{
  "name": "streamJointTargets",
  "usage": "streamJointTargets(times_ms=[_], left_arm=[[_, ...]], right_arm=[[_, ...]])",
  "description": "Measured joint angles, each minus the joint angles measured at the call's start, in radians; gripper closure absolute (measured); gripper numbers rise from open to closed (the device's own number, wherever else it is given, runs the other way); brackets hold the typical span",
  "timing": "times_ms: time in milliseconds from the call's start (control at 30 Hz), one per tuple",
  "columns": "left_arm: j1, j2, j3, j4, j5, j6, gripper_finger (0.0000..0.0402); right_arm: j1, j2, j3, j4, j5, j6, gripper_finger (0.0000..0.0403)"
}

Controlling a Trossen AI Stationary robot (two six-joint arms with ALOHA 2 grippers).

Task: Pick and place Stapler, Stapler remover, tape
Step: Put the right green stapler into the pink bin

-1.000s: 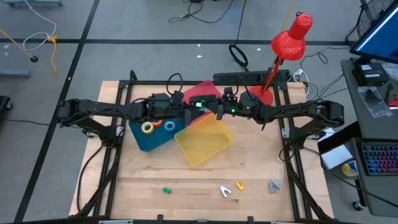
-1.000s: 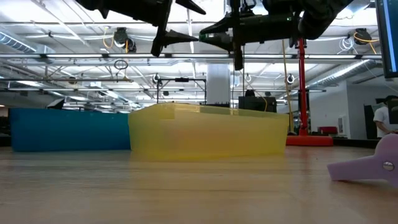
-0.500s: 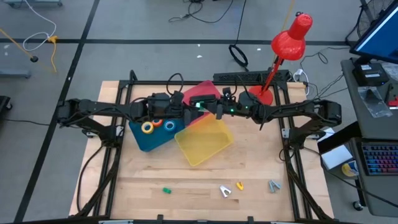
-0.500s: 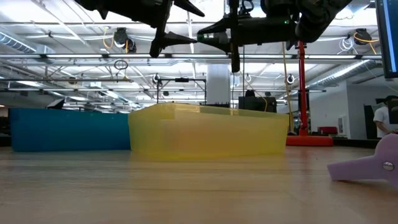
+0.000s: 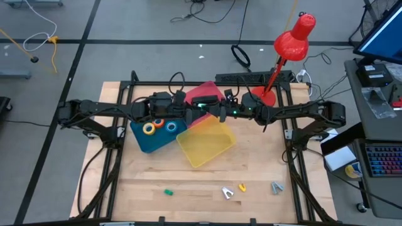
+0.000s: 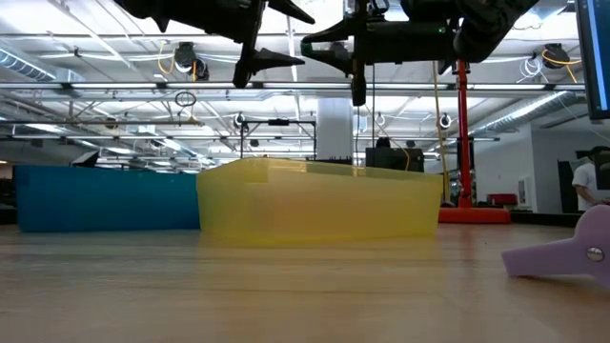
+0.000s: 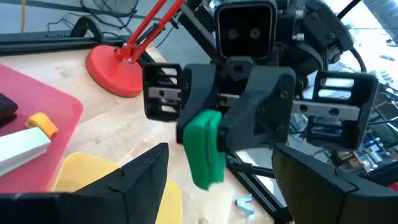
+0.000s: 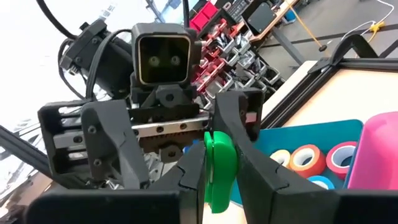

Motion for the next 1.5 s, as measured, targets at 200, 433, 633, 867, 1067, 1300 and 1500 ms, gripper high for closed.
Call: streamJointTargets(times_ms=[200, 433, 633, 867, 1067, 1300, 1500], left_arm=[[0.000, 0.000, 0.000, -0.002, 0.002, -0.002, 0.0119], [0.000, 0.017, 0.000, 0.025, 0.018, -0.005, 0.0119], [0.000, 0.064, -0.001, 0.077, 0.060, -0.014, 0.0119], [0.014, 0.077, 0.000, 0.129, 0.104, -0.016, 0.0119], [0.023, 0.077, 0.000, 0.126, 0.135, -0.015, 0.0135], [0.026, 0.077, -0.001, 0.117, 0.144, -0.016, 0.0224], [0.034, 0.077, -0.002, 0.118, 0.173, -0.018, 0.0273]], right_arm=[[0.000, 0.000, 0.000, 0.001, 0.001, 0.001, 0.0346], [0.000, 0.000, 0.000, 0.002, 0.000, 0.009, 0.0346], [0.000, 0.000, 0.000, 0.000, -0.002, 0.017, 0.0346], [0.000, 0.000, 0.000, -0.008, -0.023, 0.027, 0.0346], [0.000, 0.000, 0.000, -0.012, -0.025, 0.027, 0.0346], [0.000, 0.000, 0.000, -0.009, -0.035, 0.025, 0.0346], [-0.003, -0.002, 0.000, -0.011, -0.049, 0.029, 0.0347]])
